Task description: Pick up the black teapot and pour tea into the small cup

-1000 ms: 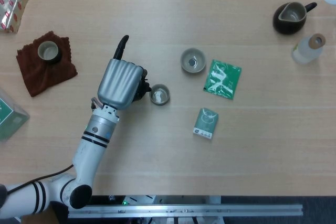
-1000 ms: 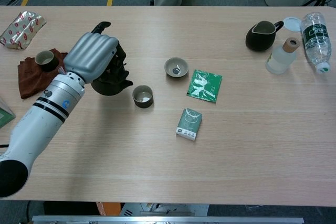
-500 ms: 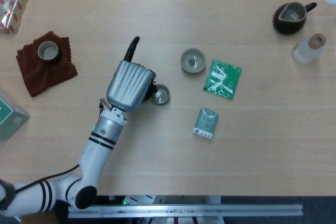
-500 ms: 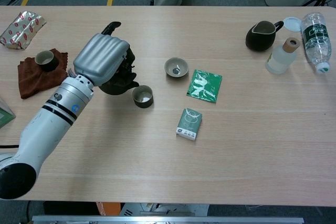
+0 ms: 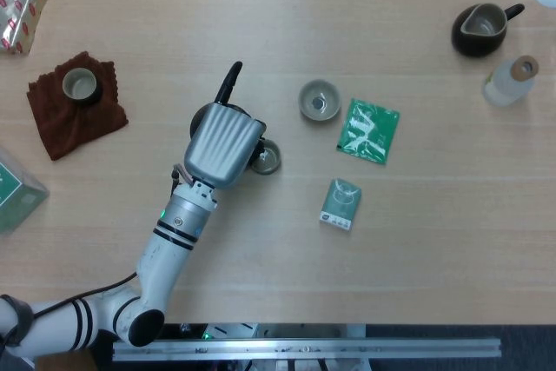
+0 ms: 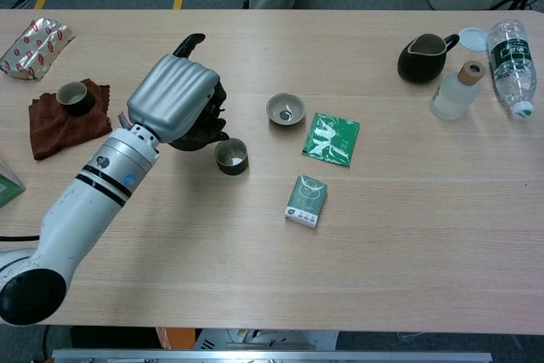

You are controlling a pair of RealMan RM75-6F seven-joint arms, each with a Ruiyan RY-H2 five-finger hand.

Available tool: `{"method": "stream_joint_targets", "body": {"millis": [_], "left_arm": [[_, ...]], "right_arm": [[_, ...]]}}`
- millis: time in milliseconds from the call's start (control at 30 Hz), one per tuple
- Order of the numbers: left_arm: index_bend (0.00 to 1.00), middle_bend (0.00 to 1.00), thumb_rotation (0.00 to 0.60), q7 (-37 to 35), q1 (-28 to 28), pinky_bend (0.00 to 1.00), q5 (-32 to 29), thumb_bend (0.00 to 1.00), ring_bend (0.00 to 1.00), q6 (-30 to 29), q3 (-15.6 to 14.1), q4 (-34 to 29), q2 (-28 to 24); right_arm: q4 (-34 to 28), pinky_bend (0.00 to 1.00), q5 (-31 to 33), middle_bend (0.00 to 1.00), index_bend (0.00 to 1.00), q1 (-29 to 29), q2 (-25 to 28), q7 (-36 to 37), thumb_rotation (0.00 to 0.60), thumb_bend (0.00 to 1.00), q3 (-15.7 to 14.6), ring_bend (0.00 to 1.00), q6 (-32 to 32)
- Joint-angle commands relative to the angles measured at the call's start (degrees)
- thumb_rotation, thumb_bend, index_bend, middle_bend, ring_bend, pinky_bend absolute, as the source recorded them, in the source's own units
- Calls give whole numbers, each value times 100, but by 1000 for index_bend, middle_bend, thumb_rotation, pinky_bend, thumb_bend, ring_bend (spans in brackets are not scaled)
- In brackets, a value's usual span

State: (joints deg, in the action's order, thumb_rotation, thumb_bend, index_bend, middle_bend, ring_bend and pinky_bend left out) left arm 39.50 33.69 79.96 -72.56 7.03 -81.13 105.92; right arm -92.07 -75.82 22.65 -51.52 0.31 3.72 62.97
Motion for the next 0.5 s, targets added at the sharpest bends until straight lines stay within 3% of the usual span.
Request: {"method": "stream_joint_targets", "body": {"millis": [33,500], "left_arm": [[872,974,599,48,10,56,81,303,767,-42,-30,76,38],[871,974,600,178,20,55,308,302,766,-66,-114,199,35]], "right_arm": [[15,164,-14,213,145,-18,2,27,600,185,10,115,-2],[58,164,-76,213,145,-85,-12,110,600,185,57,115,-25]]}}
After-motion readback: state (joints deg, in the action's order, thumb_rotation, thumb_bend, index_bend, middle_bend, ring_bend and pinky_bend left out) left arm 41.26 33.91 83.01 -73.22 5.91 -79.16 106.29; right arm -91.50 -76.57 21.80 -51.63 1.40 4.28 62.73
